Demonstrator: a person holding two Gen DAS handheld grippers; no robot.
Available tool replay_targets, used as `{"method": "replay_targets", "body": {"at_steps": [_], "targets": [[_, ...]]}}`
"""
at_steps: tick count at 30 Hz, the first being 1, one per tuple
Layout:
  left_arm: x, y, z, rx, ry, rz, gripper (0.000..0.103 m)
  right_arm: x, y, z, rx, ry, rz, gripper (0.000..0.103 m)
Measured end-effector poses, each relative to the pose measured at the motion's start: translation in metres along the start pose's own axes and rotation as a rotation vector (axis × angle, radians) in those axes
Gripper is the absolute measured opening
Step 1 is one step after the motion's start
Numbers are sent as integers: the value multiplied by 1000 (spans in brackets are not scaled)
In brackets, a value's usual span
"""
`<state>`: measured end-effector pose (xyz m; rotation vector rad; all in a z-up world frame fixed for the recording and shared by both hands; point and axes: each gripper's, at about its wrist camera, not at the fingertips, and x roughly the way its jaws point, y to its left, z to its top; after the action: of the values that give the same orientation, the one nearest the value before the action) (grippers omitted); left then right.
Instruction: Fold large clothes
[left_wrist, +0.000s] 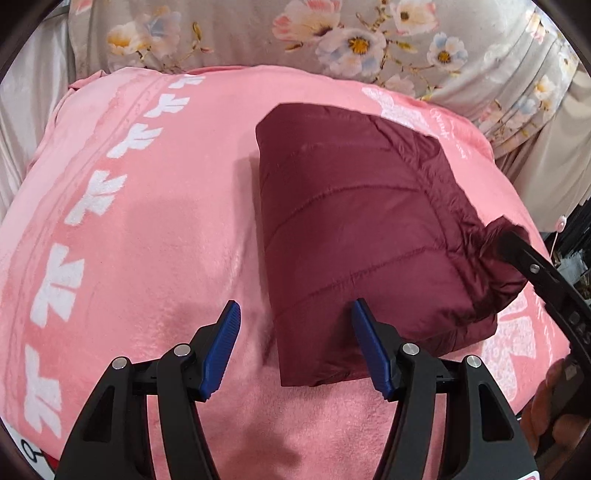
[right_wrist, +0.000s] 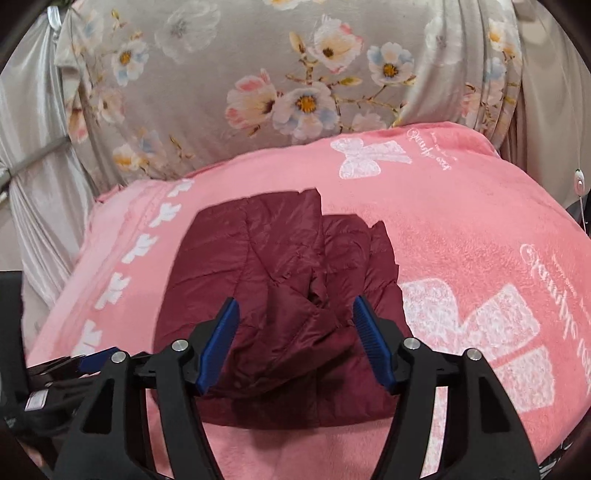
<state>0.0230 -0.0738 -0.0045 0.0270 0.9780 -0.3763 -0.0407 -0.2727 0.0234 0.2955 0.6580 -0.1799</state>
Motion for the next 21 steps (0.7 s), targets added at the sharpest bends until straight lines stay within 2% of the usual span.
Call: {"method": "replay_targets", "body": {"at_steps": [1,2,4,7,12,21], "targets": [[2,-2,0,3,4,0,61,4,-5,-3,13,20,5,22],[2,-3,0,6,7,-4,61,4,-14,-8,43,29,33,11],[0,-5,-3,14,9,-21,61,-9,-35,-16,102,1,73,7],[4,-12,-3,29,19,-30,61,-23,-58,-32,133,-28,6,6],[26,-28,-8,55,72,-30,61,-4,-88,-60,186,63,-32,6],[48,-45,-20,137,86,58,63,24,-92,-77,192,115,-56,7]]}}
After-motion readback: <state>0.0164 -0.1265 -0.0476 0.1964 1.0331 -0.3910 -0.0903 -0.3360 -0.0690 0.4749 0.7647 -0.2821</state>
